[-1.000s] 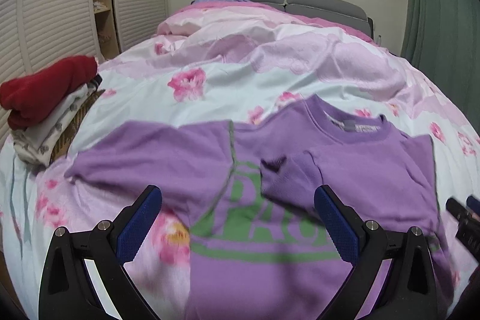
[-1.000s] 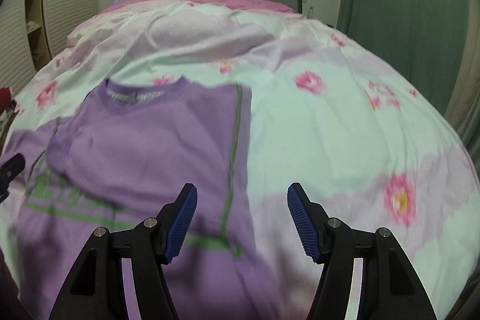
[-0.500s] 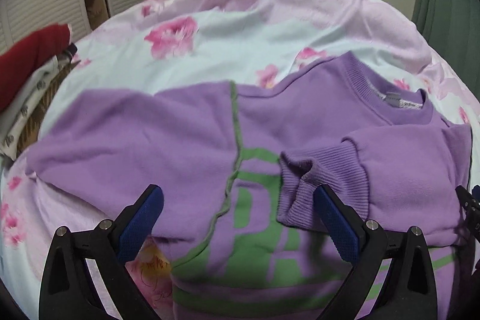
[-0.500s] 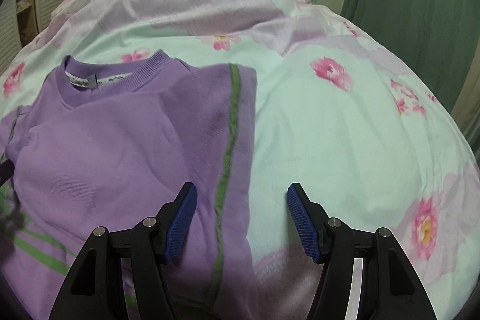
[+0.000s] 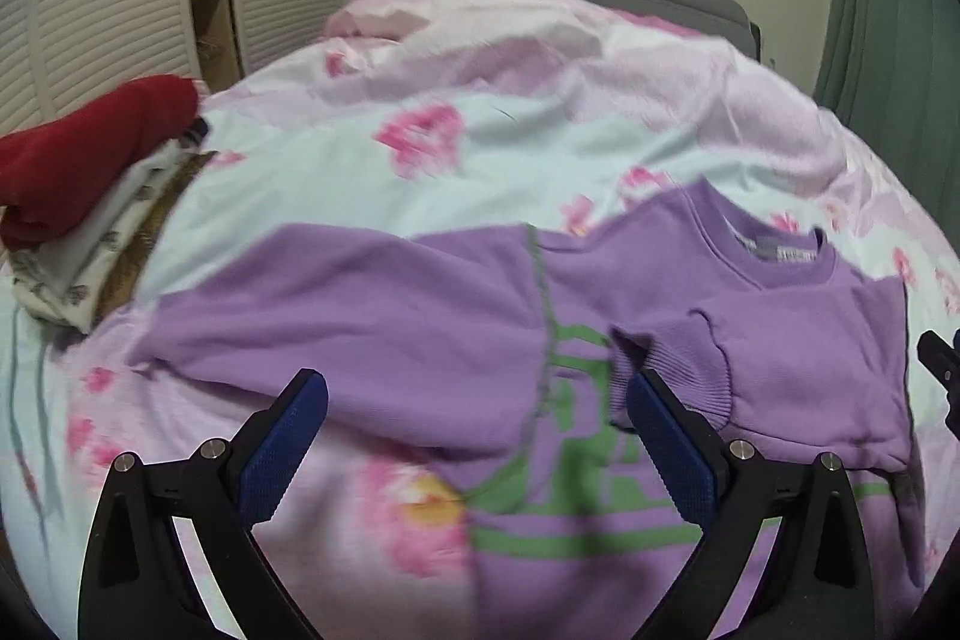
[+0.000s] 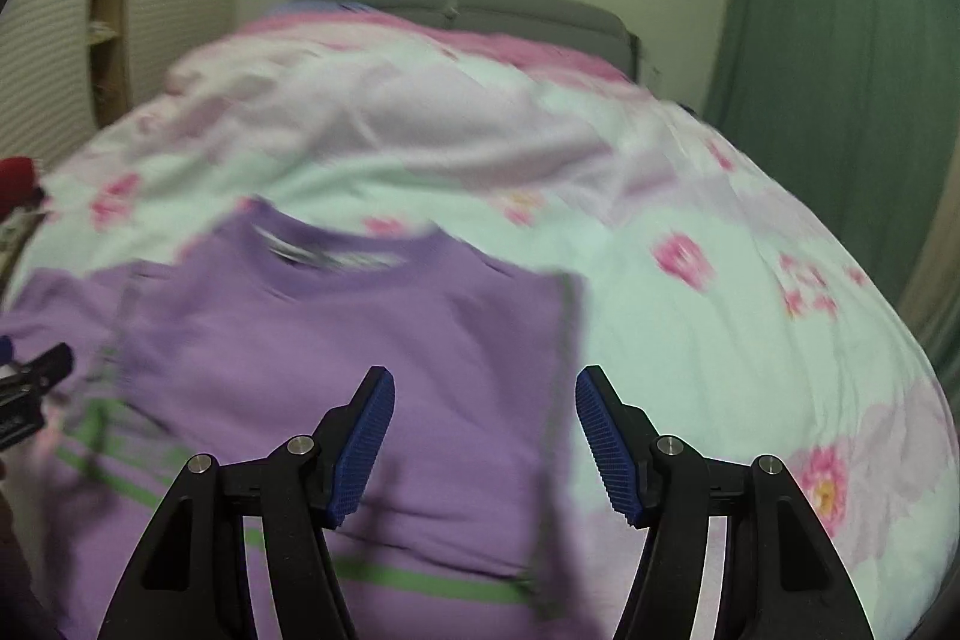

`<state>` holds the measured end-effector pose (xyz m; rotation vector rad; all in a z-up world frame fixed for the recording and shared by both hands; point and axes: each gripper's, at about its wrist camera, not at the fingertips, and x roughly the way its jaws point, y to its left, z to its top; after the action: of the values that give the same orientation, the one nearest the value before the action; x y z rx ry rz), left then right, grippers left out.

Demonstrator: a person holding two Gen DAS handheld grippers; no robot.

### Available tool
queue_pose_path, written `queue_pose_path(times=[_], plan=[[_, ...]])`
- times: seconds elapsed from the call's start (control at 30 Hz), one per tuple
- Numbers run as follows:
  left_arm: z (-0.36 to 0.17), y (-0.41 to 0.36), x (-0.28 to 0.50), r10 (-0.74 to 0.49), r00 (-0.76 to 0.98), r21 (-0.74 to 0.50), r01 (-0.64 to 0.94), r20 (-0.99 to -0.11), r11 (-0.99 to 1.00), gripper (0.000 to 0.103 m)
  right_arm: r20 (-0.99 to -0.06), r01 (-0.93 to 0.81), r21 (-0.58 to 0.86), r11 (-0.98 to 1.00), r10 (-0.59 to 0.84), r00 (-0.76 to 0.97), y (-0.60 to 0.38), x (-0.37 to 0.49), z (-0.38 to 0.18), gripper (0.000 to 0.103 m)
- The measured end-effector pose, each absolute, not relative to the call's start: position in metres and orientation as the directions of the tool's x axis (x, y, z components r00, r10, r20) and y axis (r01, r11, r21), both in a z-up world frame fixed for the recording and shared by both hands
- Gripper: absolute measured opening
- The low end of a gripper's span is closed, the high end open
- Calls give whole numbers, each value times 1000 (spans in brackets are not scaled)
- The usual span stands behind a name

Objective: Fold small clothes
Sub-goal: 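Move the right tool over to the other sleeve of the sweatshirt, then grasp the other sleeve cuff with the right tool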

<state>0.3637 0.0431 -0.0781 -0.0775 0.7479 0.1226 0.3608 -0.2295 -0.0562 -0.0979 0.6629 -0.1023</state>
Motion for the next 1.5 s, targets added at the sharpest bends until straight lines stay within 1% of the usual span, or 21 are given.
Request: queue_pose_path(times=[0.1,0.2,0.27,0.4,0.53,0.63,0.87,0.97,1.23,1.27,1.33,1.43,1.5], plan=[[-66,77,349,113,740,-28,-175,-664,984,102,-584,-3,-85,996,-47,811,-195,354,-42,63],[-59,124,332,180,742,0,-236,-645,972,102,-556,-97,-70,993,41,830,-150,348,-34,63],[-59,151,324,218,733,10,-277,-645,961,101,-539,-160,-79,984,94,837,-118,342,-33,63],[-66,215,307,260,696,-25,-371,-669,928,98,-526,-305,-86,948,217,822,-43,333,-36,63],[-68,253,285,292,688,-28,-413,-665,910,98,-512,-451,-128,883,331,793,35,324,-43,63],[-71,270,271,313,685,-12,-425,-658,905,98,-508,-531,-183,827,383,772,88,318,-52,63],[-82,305,248,334,672,-8,-451,-661,892,98,-526,-610,-358,707,387,757,170,315,-85,63],[-87,316,241,331,669,-30,-467,-665,884,98,-538,-608,-436,663,350,767,190,320,-102,63],[-107,337,238,309,654,-75,-490,-691,868,98,-554,-593,-578,560,264,789,232,335,-132,61],[-108,339,238,307,653,-81,-493,-692,866,98,-560,-594,-586,551,255,789,236,337,-136,58],[-110,342,239,303,653,-93,-499,-694,862,98,-569,-589,-599,542,229,790,244,344,-142,56],[-111,343,241,302,652,-99,-503,-695,858,98,-589,-588,-587,556,205,782,250,357,-145,44],[-109,342,243,302,653,-100,-504,-695,858,98,-590,-576,-567,588,198,783,249,365,-141,24]])
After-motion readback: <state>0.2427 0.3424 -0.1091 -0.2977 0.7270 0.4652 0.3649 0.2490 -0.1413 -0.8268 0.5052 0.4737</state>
